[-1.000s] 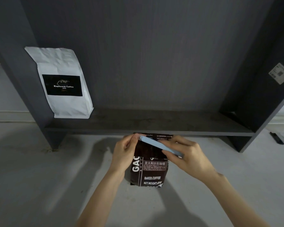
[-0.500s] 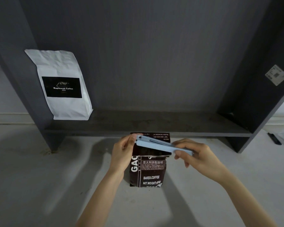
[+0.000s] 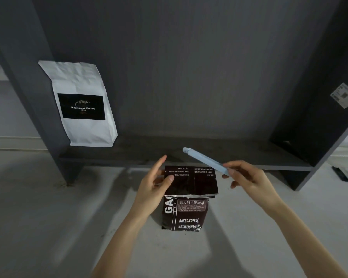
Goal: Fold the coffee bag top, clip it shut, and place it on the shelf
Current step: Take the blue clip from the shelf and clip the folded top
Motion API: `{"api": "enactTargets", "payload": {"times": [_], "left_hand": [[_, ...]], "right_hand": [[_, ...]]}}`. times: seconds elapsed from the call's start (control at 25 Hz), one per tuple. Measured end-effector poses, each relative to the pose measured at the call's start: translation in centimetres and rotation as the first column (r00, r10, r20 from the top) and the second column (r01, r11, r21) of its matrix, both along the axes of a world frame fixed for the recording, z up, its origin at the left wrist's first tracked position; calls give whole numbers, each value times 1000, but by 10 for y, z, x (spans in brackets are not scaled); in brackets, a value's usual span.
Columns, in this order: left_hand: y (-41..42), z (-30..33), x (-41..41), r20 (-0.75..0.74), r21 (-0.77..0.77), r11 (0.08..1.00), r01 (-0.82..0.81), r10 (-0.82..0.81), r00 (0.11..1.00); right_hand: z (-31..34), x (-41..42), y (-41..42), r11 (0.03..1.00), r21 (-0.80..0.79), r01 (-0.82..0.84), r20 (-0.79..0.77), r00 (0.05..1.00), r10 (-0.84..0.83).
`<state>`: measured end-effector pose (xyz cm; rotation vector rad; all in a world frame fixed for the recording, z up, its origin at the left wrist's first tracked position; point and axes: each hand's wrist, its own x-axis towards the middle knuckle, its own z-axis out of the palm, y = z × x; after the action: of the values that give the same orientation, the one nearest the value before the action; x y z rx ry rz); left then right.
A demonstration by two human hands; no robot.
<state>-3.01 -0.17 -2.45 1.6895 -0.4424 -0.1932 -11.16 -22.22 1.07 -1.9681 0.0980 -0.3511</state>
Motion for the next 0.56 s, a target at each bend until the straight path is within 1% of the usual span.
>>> {"api": "enactTargets", "payload": {"times": [0.16,0.24,0.4,0.56], "left_hand": [[1,-4,0,-19,-7,1000,-12,12,1000],[1,-3,0,-22,-9,1000,-3,3,1000],[2,-2,-1,-74,-52,999,3,-7,997],[4,-4,-3,-129,-83,996,13,-24,991]], "right_hand": [[-2,4,5,991,130,-24,-21,999,27],[-1,5,5,995,95,-35,-46,998,40],[-1,10,13,999,1,-46,-56,997,46],[-11,13,24,998,48,-32,-55,998,35]]}}
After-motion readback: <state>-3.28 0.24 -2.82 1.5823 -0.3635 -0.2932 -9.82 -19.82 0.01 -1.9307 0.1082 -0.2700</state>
